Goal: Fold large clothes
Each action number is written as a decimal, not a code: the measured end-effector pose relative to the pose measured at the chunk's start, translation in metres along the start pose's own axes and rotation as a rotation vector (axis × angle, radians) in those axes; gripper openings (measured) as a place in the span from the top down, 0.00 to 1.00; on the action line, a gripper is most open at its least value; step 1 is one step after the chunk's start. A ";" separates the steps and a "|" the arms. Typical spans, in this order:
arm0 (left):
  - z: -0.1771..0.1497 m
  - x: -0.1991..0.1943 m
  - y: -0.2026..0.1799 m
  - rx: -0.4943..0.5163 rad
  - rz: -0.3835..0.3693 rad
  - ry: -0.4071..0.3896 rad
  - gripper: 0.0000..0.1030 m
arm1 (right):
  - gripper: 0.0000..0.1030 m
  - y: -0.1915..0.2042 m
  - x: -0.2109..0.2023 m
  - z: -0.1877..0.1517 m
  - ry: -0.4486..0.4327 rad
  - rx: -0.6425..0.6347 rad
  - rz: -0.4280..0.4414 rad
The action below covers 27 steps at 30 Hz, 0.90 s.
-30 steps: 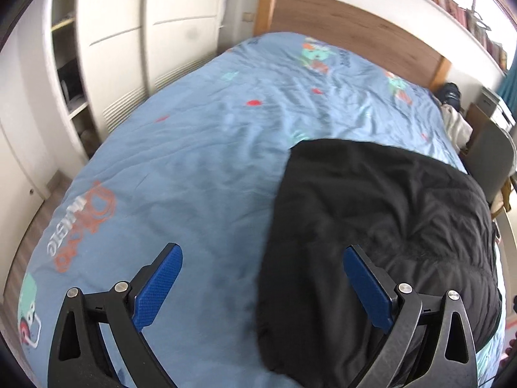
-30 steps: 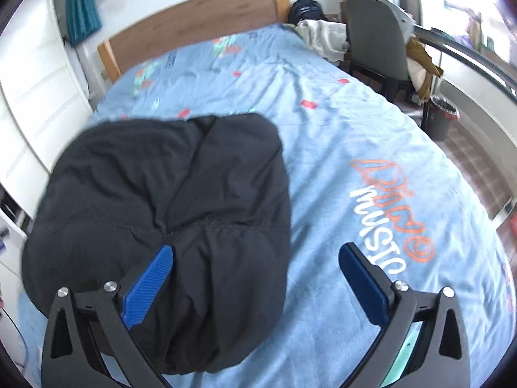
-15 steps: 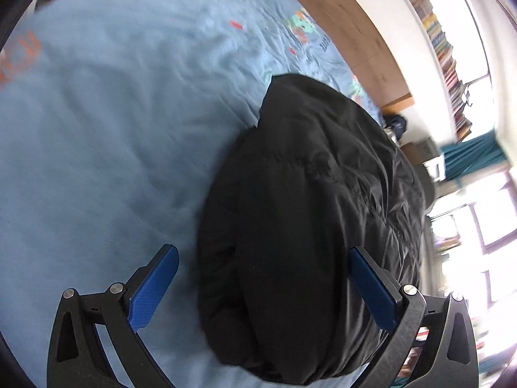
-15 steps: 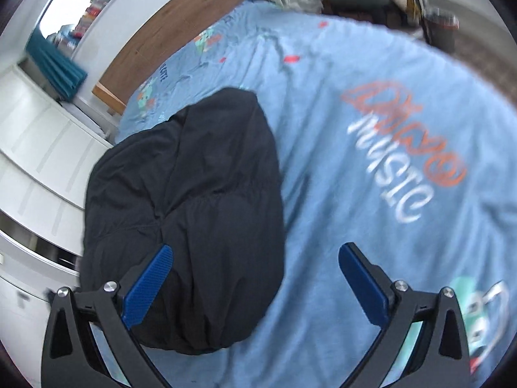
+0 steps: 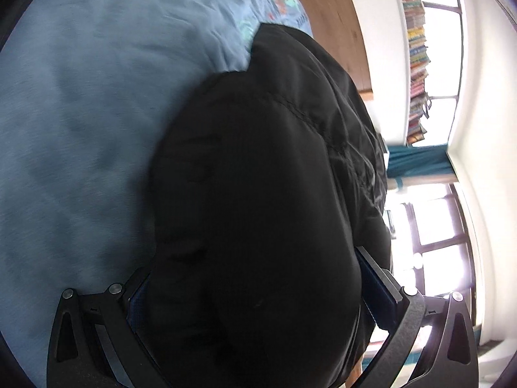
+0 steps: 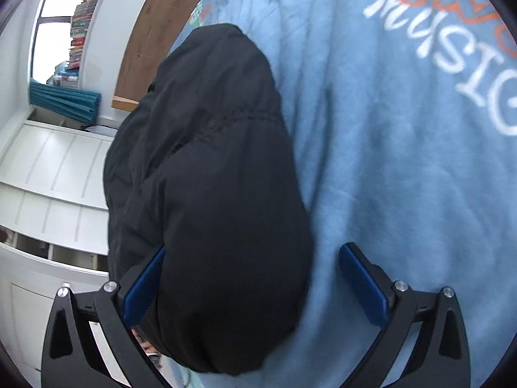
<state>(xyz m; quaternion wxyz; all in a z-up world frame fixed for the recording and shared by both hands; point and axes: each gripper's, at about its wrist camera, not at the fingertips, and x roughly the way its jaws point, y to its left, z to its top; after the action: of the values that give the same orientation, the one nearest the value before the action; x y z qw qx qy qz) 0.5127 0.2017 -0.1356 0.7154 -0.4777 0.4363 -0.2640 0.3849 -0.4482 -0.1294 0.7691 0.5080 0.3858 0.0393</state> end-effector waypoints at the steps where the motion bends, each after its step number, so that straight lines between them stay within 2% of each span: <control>1: 0.001 0.003 -0.003 0.002 -0.009 0.010 0.01 | 0.00 0.006 0.008 0.003 0.012 -0.010 0.025; 5: 0.003 0.014 -0.006 -0.003 0.003 0.040 0.01 | 0.00 0.024 0.036 0.006 0.080 -0.064 0.054; 8: 0.009 0.024 -0.004 -0.025 0.012 0.053 0.01 | 0.00 0.022 0.049 0.009 0.119 -0.066 0.058; 11: 0.012 0.032 -0.008 -0.015 0.035 0.072 0.01 | 0.00 0.015 0.057 0.014 0.133 -0.042 0.082; 15: 0.008 0.041 -0.018 0.011 0.094 0.083 0.01 | 0.00 0.016 0.065 0.009 0.115 -0.037 0.067; 17: 0.004 0.042 -0.029 0.057 0.119 0.063 0.09 | 0.00 0.023 0.067 0.006 0.105 -0.067 0.043; 18: 0.001 0.043 -0.036 0.085 0.119 0.049 0.25 | 0.00 0.028 0.066 0.005 0.097 -0.088 0.026; 19: -0.001 0.042 -0.042 0.108 0.117 0.040 0.42 | 0.04 0.036 0.066 0.001 0.084 -0.123 0.004; 20: -0.004 0.041 -0.052 0.137 0.120 0.029 0.49 | 0.23 0.044 0.065 -0.002 0.074 -0.149 0.013; 21: -0.006 0.040 -0.058 0.156 0.123 0.022 0.63 | 0.34 0.050 0.062 -0.004 0.064 -0.153 0.037; 22: -0.008 0.039 -0.069 0.187 0.134 0.013 0.70 | 0.51 0.058 0.060 -0.005 0.053 -0.167 0.043; 23: -0.011 0.039 -0.082 0.222 0.144 0.009 0.72 | 0.61 0.067 0.058 -0.006 0.046 -0.192 0.037; 25: -0.016 0.037 -0.107 0.288 0.143 0.004 0.77 | 0.69 0.089 0.054 -0.008 0.038 -0.259 0.029; 27: -0.020 0.033 -0.137 0.351 0.109 -0.011 0.78 | 0.73 0.121 0.048 -0.011 0.008 -0.340 0.037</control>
<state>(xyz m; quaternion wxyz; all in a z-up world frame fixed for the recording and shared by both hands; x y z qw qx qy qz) 0.5157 0.1113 -0.0260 0.8033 -0.3228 0.4049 -0.2942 0.4517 -0.3605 -0.0596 0.8416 0.3775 0.3672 0.1202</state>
